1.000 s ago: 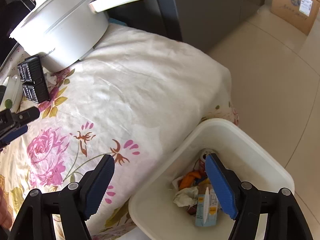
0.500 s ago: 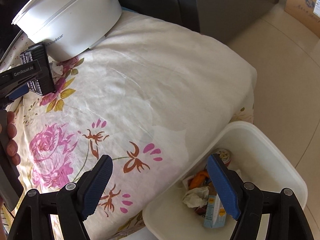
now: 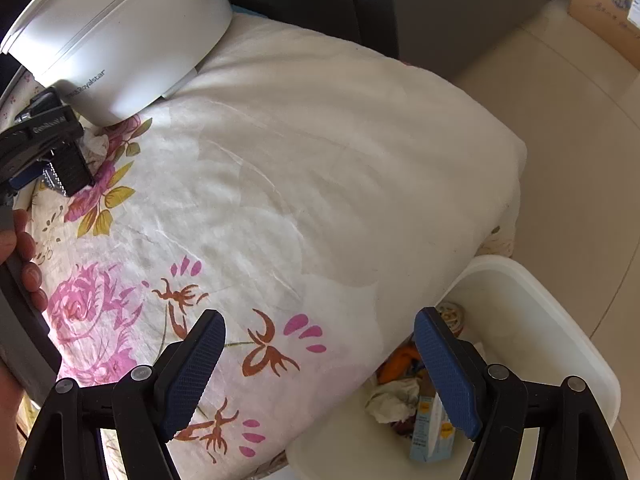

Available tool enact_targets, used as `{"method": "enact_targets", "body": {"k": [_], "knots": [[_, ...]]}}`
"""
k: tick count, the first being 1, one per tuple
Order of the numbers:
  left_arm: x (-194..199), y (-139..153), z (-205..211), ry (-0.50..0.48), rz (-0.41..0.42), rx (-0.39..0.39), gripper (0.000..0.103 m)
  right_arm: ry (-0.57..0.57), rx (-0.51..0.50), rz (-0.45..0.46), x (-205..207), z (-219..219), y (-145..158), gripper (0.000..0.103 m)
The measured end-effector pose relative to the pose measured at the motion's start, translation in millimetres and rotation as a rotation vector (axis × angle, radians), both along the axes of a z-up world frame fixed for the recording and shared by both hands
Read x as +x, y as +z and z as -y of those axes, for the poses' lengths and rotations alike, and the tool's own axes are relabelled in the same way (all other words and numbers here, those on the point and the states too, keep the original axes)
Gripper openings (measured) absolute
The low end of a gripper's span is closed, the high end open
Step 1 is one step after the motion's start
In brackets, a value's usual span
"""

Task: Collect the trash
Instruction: 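Grasp the black four-compartment tray with the left tool and lift it, then grasp the white crumpled tissue with the right tool while the left tool holds the tray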

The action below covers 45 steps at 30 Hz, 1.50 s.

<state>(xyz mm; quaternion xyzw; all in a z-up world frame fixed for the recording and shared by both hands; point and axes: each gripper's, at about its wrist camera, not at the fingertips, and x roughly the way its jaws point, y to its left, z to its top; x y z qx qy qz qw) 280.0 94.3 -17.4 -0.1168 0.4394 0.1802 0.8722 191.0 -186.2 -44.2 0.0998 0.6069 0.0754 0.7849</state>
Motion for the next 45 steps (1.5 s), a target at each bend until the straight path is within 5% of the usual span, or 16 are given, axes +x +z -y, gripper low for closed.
{"method": "enact_targets", "body": {"k": [10,20,25,36,45], "knots": [[-41.4,20.0,-61.5,0.079,0.063,-0.243,0.035,0.027,0.034,-0.003,-2.7,-20.5,2.7,0.082],[-88.6,54.2,-62.6,0.005,0.057,-0.234,0.035,0.048,0.088,0.006,0.2,-65.5,0.4,0.082],[-116.2,70.2,-76.8,-0.013,0.07,-0.206,0.035,0.123,0.041,0.084,3.2,-109.4,-3.8,0.082],[-131.0,51.6,-86.6,-0.056,-0.023,-0.123,0.035,0.239,-0.038,0.245,57.1,-208.3,-16.0,0.082],[-134.8,45.5,-109.6,-0.031,-0.064,-0.092,0.036,0.241,0.023,0.355,96.1,-255.7,-14.5,0.082]]}}
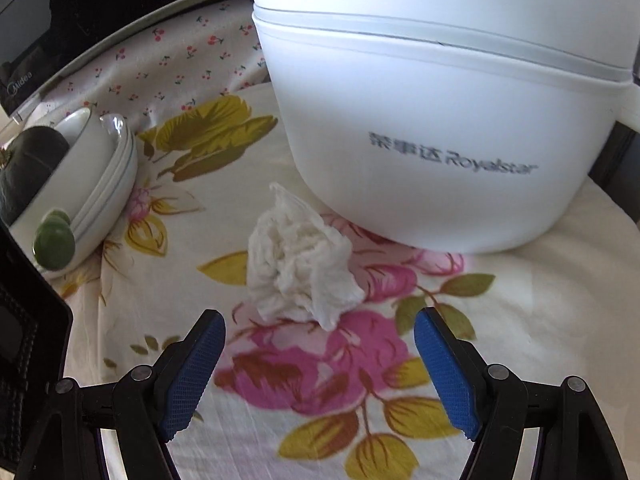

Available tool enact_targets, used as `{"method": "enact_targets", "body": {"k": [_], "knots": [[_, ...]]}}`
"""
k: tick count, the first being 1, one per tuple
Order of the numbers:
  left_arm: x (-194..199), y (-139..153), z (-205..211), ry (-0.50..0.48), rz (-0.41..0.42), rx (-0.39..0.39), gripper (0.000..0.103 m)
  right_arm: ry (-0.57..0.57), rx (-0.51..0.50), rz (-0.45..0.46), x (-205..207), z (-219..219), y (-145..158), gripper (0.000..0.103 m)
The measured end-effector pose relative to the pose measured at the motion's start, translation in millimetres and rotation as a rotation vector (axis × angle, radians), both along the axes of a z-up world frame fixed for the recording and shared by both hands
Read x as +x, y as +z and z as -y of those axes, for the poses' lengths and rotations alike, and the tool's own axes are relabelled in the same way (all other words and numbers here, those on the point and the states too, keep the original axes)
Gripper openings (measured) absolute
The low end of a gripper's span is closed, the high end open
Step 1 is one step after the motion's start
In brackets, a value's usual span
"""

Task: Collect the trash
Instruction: 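Grasp the white crumpled tissue with the right tool while the left tool holds the tray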

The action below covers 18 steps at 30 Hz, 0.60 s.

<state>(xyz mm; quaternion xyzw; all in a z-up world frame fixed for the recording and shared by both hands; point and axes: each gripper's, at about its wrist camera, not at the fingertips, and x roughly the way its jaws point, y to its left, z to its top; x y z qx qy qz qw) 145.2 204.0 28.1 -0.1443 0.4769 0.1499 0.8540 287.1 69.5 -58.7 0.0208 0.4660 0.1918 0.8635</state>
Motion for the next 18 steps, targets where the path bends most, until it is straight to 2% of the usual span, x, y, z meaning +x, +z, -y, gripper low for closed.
{"method": "enact_targets", "body": {"k": [2,4,5,7,9,11,14,18], "knots": [[-0.4,-3.0,-2.7,0.001,-0.011,0.0,0.036,-0.024,-0.002,-0.006,9.0,-7.6,-2.9,0.08],[-1.5,-4.2,-4.2,-0.002,-0.018,0.002,0.036,-0.016,-0.03,-0.024,14.3,-15.8,-11.0,0.054],[-2.1,-4.3,-5.0,-0.003,-0.019,0.009,0.036,-0.016,-0.037,-0.032,13.3,-15.9,-14.9,0.035],[-3.2,-3.9,-7.3,0.0,-0.022,0.018,0.036,-0.036,-0.033,-0.022,7.4,-13.1,-12.8,0.032],[-5.3,-2.7,-11.7,0.011,-0.014,-0.008,0.036,-0.036,-0.027,-0.044,3.6,-12.2,-5.5,0.027],[-8.3,1.2,-13.2,0.017,0.001,-0.03,0.036,-0.018,0.034,-0.054,-2.5,-4.4,7.9,0.026],[-11.5,8.3,-5.1,-0.003,0.02,0.002,0.036,-0.017,0.07,-0.051,-13.1,9.0,28.5,0.026],[-15.4,15.0,8.5,-0.027,0.028,0.05,0.036,-0.007,0.084,-0.082,-30.5,22.3,40.8,0.026]]}}
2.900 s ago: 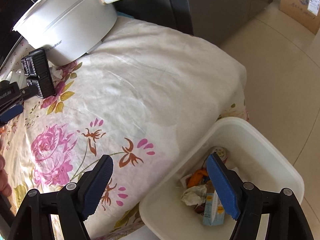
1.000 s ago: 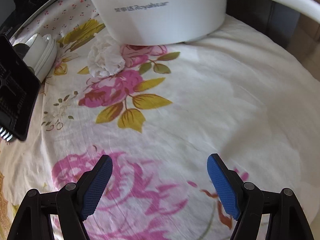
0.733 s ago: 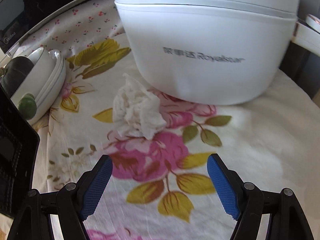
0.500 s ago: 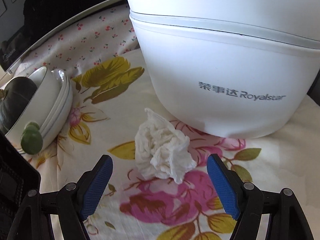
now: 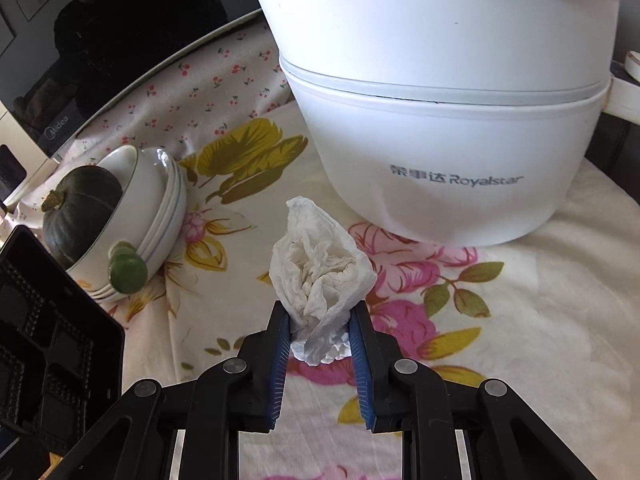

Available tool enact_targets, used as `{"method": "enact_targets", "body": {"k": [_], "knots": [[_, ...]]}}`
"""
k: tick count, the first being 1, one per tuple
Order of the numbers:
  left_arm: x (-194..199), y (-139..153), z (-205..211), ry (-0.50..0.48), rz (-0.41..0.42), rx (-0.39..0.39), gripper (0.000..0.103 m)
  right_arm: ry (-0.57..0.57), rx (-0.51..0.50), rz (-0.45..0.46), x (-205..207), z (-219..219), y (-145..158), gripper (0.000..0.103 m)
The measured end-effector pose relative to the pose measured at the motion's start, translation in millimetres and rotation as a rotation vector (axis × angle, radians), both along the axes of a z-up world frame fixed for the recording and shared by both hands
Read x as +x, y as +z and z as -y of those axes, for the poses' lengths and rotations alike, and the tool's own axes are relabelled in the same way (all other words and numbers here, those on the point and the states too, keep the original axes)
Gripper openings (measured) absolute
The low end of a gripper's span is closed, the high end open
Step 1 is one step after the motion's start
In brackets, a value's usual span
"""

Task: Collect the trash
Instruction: 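Grasp the white crumpled tissue with the right tool while the left tool holds the tray, then lower the tray to the table and regrip it with the left tool while the right tool holds the tissue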

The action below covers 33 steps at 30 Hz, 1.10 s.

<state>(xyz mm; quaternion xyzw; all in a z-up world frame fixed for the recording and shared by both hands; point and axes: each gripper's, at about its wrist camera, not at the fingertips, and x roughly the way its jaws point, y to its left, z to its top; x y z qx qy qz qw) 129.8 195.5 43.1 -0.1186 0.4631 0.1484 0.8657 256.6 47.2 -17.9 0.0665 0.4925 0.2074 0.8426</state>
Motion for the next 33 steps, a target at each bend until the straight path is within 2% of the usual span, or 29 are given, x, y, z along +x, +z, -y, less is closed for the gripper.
{"method": "enact_targets", "body": {"k": [4,6,8,11,14,20,25,29,31,33], "knots": [[-6.8,14.4,15.6,-0.016,0.026,0.079,0.036,-0.017,0.005,-0.055,-19.2,15.2,10.3,0.026],[-10.4,24.1,23.9,-0.029,0.048,0.106,0.036,-0.011,0.052,-0.067,-29.5,22.5,21.5,0.026],[-14.3,33.6,33.0,-0.042,0.073,0.122,0.036,-0.004,0.07,-0.032,-41.1,30.6,36.9,0.026],[-19.3,45.4,47.8,-0.067,0.11,0.126,0.036,-0.006,0.035,0.046,-63.4,44.2,55.3,0.026],[-21.3,51.8,66.5,-0.098,0.133,0.137,0.036,-0.017,0.043,0.06,-83.6,65.2,59.6,0.026],[-29.0,54.7,117.1,-0.185,0.154,0.066,0.036,-0.077,0.043,0.032,-119.8,123.8,56.5,0.026],[-43.6,53.4,164.3,-0.264,0.179,0.082,0.035,-0.109,0.023,0.082,-146.8,164.0,68.5,0.027],[-53.7,46.7,188.8,-0.295,0.172,0.031,0.034,-0.153,0.091,0.064,-163.7,198.4,70.5,0.027],[-57.4,43.1,206.0,-0.318,0.166,0.034,0.033,-0.184,0.103,0.057,-171.5,213.1,68.0,0.027],[-59.8,38.8,224.0,-0.362,0.161,0.041,0.027,-0.212,0.11,0.057,-179.8,226.4,65.9,0.027]]}}
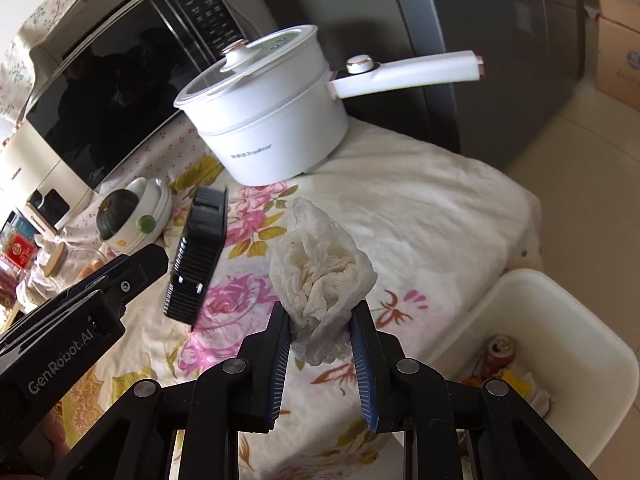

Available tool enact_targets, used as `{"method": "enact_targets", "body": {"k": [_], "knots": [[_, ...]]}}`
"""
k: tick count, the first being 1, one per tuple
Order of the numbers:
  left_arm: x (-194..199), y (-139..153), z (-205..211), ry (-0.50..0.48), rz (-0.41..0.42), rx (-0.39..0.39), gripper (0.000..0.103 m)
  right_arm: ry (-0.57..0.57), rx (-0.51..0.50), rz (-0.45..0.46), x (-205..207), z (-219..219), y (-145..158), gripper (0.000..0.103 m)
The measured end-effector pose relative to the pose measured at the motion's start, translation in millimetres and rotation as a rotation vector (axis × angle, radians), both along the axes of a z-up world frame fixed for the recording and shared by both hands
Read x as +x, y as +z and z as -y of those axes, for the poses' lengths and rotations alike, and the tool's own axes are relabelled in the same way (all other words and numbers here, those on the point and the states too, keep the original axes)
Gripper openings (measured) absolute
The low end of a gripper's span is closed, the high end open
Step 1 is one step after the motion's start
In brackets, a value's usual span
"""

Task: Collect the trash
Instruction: 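Lower the tray to the table and regrip it with the left tool while the right tool holds the tissue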

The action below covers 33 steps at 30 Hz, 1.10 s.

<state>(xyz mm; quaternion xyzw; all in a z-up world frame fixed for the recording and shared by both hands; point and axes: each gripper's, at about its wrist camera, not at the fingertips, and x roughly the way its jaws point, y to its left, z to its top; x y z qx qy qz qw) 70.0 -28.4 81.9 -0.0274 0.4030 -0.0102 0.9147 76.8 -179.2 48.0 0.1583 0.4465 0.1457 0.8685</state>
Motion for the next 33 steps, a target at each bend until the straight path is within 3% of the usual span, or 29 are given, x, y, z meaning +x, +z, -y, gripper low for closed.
{"method": "enact_targets", "body": {"k": [3,6,10,12,14,17,20,22,27,33], "knots": [[-2.4,-8.3,5.4,-0.02,-0.032,-0.021,0.023,-0.028,0.042,-0.017,-9.8,20.5,-5.6,0.027],[7.2,-16.4,-26.4,0.002,-0.086,-0.128,0.024,-0.058,0.046,-0.041,-14.4,36.2,-10.6,0.027],[23.7,-34.2,-98.7,0.184,-0.154,-0.227,0.037,-0.059,0.024,-0.028,-14.1,44.8,-10.5,0.027],[27.3,-45.3,-130.2,0.253,-0.184,-0.335,0.045,-0.067,-0.005,-0.02,-11.3,45.6,-11.5,0.028],[31.8,-57.5,-151.1,0.305,-0.203,-0.418,0.045,-0.062,0.007,-0.033,-7.0,44.7,-14.8,0.028],[39.7,-69.7,-154.1,0.333,-0.208,-0.378,0.048,-0.036,0.023,-0.05,-2.3,36.1,-20.9,0.028],[51.6,-86.4,-151.4,0.296,-0.248,-0.451,0.056,-0.008,0.005,-0.055,0.4,24.1,-25.0,0.028],[59.6,-97.1,-152.6,0.328,-0.26,-0.468,0.061,0.003,0.007,-0.062,1.2,20.1,-27.4,0.028],[78.5,-116.5,-147.6,0.391,-0.279,-0.348,0.061,0.006,-0.01,-0.063,3.6,18.6,-30.1,0.029],[92.1,-131.5,-143.5,0.405,-0.294,-0.313,0.063,-0.004,-0.011,-0.08,8.8,23.6,-34.4,0.029]]}}
